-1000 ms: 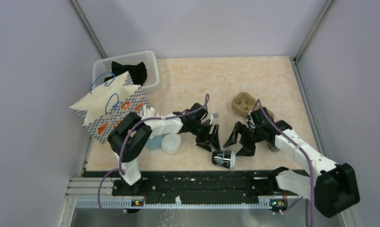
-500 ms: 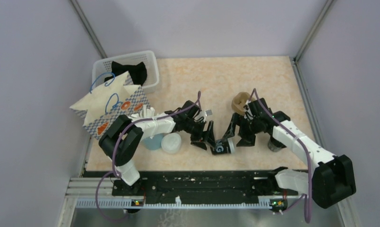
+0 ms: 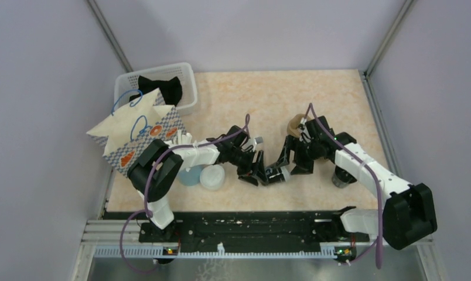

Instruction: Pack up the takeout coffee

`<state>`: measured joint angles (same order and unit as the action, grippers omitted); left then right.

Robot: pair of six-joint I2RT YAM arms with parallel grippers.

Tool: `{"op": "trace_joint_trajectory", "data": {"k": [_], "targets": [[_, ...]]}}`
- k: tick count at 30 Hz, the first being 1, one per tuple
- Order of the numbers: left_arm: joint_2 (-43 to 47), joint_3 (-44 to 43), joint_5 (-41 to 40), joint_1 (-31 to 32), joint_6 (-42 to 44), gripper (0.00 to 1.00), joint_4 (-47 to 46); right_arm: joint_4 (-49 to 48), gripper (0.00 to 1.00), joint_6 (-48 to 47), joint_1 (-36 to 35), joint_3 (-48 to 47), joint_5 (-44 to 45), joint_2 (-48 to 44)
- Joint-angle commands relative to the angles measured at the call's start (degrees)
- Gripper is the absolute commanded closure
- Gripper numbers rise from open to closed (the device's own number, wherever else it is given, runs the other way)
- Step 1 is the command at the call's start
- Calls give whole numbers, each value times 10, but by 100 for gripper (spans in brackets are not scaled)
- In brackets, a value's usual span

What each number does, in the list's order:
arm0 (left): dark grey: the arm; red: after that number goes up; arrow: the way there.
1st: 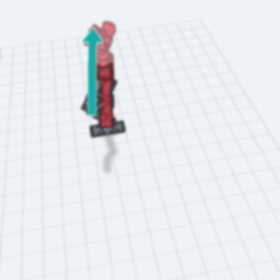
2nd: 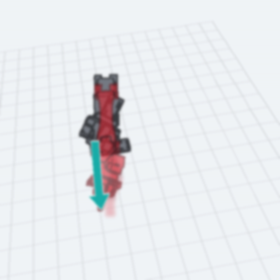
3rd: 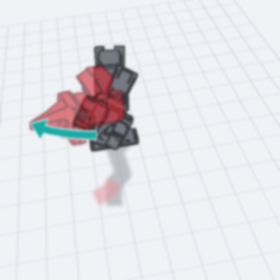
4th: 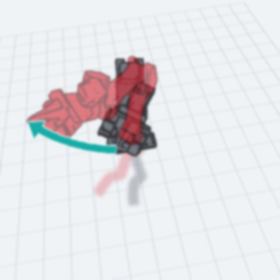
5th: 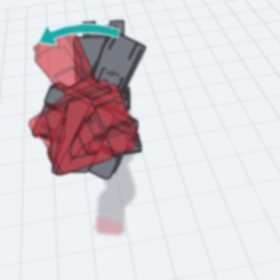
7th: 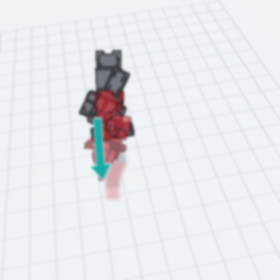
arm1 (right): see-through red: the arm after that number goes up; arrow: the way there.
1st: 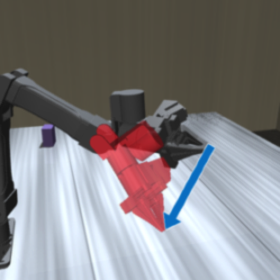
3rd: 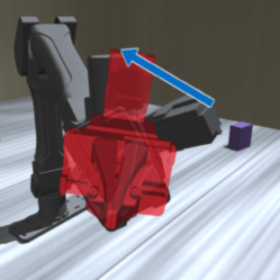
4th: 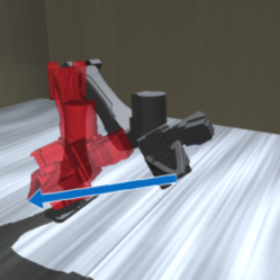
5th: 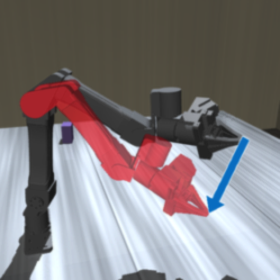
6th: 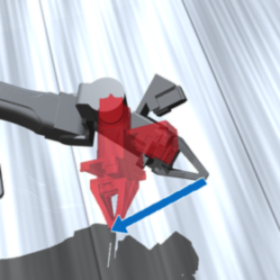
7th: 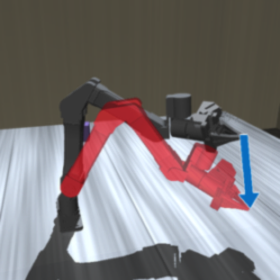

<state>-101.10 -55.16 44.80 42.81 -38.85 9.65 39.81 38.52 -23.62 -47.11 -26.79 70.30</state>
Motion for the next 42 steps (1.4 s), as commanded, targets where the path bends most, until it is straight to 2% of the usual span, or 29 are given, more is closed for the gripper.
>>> {"op": "trace_joint_trajectory", "data": {"k": [1,6,10,16,22,25,33,42], "targets": [[9,-21,-12,-11,8,31,-19,53,23,-51,4,-67,70,-11],[7,-24,-20,-23,9,27,-21,-18,22,-69,33,-57,16,36],[-2,-29,-16,-41,9,28,-31,-41,25,-80,32,-84,-5,93],[-33,-40,11,-44,-5,41,-55,-49,34,-71,18,-98,-43,119],[-56,-37,42,-43,-30,51,-90,-64,35,-25,4,-87,-66,90],[-64,-35,49,-43,-50,51,-123,-51,35,-14,4,-98,-66,68],[-93,-56,37,-43,-54,51,-131,-58,36,31,-9,-92,-67,21],[-97,-59,14,-47,-30,46,-102,-76,36,37,-30,-99,-45,45]]}}
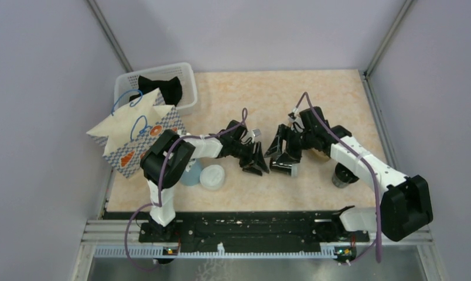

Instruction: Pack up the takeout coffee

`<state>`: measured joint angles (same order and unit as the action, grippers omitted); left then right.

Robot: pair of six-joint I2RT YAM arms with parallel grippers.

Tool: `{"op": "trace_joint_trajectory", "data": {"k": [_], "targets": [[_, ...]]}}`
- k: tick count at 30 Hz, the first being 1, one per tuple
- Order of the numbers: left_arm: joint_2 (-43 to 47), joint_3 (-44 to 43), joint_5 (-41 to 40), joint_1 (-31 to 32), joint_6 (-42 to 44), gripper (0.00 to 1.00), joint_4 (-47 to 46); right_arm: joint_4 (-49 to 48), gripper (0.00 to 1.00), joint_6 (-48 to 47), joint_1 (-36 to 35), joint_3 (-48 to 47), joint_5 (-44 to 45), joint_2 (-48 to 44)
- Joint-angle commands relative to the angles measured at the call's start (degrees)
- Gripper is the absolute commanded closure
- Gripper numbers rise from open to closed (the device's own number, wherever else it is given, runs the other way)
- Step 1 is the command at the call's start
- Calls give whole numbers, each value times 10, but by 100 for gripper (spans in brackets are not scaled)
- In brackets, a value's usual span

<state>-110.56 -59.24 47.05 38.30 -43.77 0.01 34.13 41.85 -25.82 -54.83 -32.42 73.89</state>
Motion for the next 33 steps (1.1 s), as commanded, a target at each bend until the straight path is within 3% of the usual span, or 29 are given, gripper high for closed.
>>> {"op": "trace_joint_trajectory", "data": {"k": [1,4,9,12,20,28,33], "targets": [[2,-22,-13,-2,28,42,11,6,36,-9,-9,-40,30,12],[34,-26,-21,-2,69,25,32,91,34,-38,1,-85,115,3],[38,-57,-9,-5,83,17,26,118,24,-51,101,-33,106,-52],[3,-93,1,-5,67,22,23,113,24,-61,139,1,88,-51],[-65,-161,3,-4,66,40,74,56,28,-47,141,63,57,-24],[-58,-129,2,6,70,47,74,-33,29,9,136,122,-12,-36],[-52,-100,2,6,72,54,68,-43,33,35,123,107,-19,-57]]}}
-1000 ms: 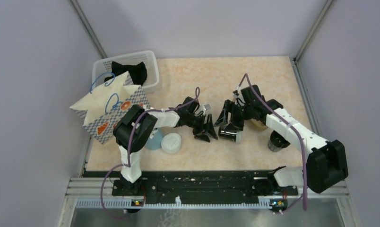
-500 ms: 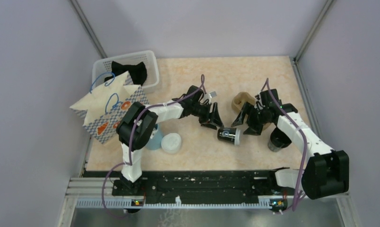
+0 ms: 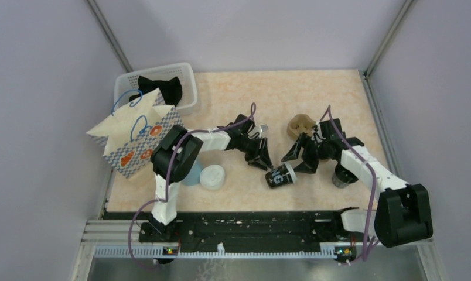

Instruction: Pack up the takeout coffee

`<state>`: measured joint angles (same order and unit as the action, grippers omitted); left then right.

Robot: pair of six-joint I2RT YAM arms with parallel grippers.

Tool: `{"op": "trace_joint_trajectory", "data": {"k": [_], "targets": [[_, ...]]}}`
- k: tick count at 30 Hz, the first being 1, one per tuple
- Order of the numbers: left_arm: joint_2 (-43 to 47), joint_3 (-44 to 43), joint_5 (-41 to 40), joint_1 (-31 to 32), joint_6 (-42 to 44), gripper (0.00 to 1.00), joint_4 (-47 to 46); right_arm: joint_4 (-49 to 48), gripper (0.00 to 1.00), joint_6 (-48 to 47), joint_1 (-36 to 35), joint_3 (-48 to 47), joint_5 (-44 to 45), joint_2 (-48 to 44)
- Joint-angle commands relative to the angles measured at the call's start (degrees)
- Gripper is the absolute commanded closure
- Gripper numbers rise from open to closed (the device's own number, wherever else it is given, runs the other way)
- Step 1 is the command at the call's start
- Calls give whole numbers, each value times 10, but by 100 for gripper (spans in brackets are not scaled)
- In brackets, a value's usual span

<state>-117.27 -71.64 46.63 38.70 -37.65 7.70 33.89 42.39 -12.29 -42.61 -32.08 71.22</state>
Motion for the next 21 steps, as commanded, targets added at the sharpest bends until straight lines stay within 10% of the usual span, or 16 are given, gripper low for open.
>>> {"op": "trace_joint_trajectory", "data": {"k": [1,14,21], "targets": [[18,32,7,2,8,54,-17,-39,33,33,-15,-21,-22,-33],[148,64,-39,11,46,10,124,68,23,-122,-28,-84,59,15],[175,136,44,117,-15,17,10,89,23,-147,-23,-74,45,23]]}}
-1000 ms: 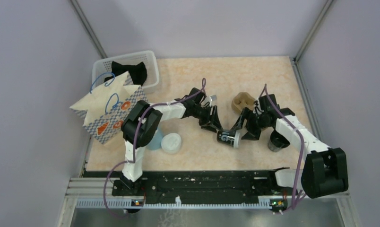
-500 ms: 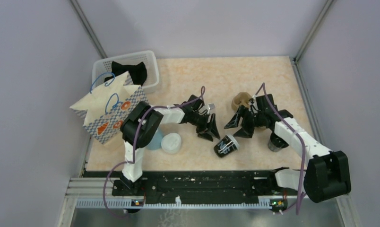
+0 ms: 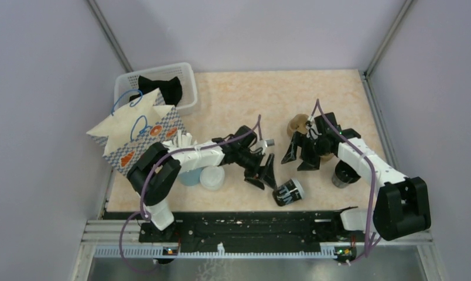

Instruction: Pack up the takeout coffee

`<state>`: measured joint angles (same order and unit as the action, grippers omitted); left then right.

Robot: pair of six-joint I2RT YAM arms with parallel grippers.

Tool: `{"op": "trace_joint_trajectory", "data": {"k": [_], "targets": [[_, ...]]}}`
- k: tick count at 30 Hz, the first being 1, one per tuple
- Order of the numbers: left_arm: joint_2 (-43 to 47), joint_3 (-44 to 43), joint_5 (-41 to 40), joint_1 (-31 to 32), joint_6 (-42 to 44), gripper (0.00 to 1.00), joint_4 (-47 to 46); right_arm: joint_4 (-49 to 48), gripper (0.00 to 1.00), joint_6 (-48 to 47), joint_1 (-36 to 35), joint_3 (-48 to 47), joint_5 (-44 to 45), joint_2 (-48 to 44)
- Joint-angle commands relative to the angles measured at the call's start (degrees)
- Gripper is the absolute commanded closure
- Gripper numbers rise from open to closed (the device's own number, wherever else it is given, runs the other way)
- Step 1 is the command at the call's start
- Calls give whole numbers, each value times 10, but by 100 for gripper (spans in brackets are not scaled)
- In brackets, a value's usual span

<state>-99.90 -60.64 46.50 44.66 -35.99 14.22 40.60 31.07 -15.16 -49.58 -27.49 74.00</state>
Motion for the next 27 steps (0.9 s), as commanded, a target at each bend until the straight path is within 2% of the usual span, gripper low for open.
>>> {"op": "trace_joint_trajectory", "data": {"k": [1,5,10,15,18,21,25,27], "targets": [[-16,25,56,69,-43,19,-71,28,23,-36,6,-4,1,-4],[-66,5,81,112,-102,19,-118,38,26,-39,6,9,3,-4],[-94,-2,-13,124,-149,22,-137,54,28,-49,6,25,22,-13],[-117,7,-25,126,-206,24,-239,118,31,-54,52,12,87,-48],[-114,-4,-36,136,-194,24,-207,199,26,-65,71,-18,119,-80],[-92,10,-55,144,-175,24,-176,279,26,-69,71,-13,99,-117],[-88,44,-46,148,-189,24,-201,319,27,-46,70,28,80,-186],[-96,45,-46,150,-199,24,-221,304,27,-32,69,74,55,-209]]}}
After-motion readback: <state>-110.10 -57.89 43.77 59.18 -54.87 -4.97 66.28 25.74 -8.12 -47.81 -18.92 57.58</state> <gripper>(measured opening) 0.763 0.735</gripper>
